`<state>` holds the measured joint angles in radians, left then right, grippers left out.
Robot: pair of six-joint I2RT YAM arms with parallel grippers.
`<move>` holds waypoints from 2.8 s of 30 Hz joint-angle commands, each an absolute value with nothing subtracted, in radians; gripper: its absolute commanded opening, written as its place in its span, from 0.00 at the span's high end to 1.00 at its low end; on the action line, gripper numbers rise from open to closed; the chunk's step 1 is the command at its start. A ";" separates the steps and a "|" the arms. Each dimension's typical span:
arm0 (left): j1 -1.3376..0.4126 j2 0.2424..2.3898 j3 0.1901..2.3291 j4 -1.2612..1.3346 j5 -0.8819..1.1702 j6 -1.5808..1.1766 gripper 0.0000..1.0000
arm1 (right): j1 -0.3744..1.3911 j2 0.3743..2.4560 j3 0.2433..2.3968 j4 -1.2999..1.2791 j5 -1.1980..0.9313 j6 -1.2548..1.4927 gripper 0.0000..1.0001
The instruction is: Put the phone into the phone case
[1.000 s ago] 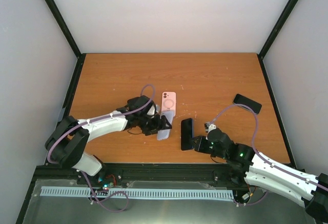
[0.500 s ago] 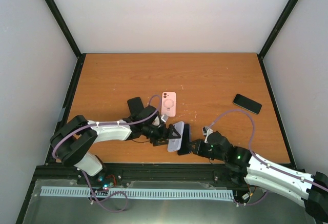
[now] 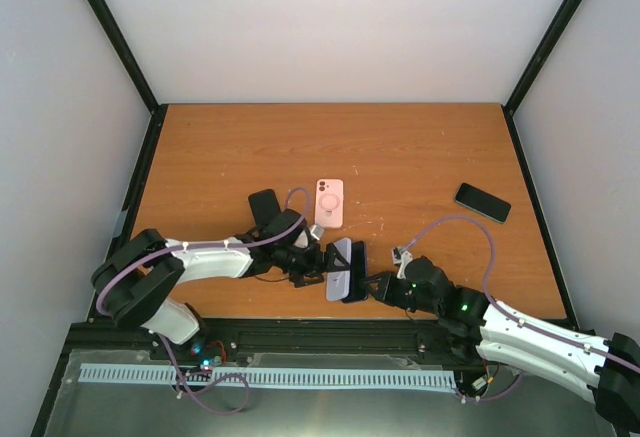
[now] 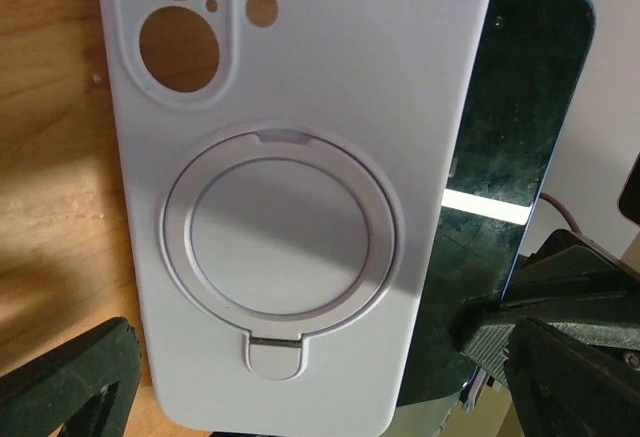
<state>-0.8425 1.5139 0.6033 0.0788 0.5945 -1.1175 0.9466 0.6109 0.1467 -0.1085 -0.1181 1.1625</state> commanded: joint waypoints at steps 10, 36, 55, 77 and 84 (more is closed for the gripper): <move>-0.809 1.313 0.581 -0.102 0.420 -1.137 0.03 | 0.944 0.734 0.203 0.138 -0.188 1.190 0.97; -0.733 1.232 0.478 -0.211 0.316 -1.088 0.20 | 0.982 1.095 0.326 0.284 -0.175 1.189 0.97; -0.733 1.297 0.379 0.097 0.467 -1.088 0.20 | 0.988 1.303 0.386 0.350 -0.186 1.156 0.97; -0.727 1.303 0.361 0.164 0.428 -1.053 0.23 | 0.988 1.493 0.413 0.433 -0.250 1.056 0.97; -0.727 1.316 0.352 0.199 0.457 -1.080 0.27 | 0.986 1.533 0.393 0.478 -0.260 1.131 0.95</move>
<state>-0.7231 1.3006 0.3565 0.1333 0.4221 -1.0740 0.9813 1.4895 0.4137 0.4591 -0.2592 1.0897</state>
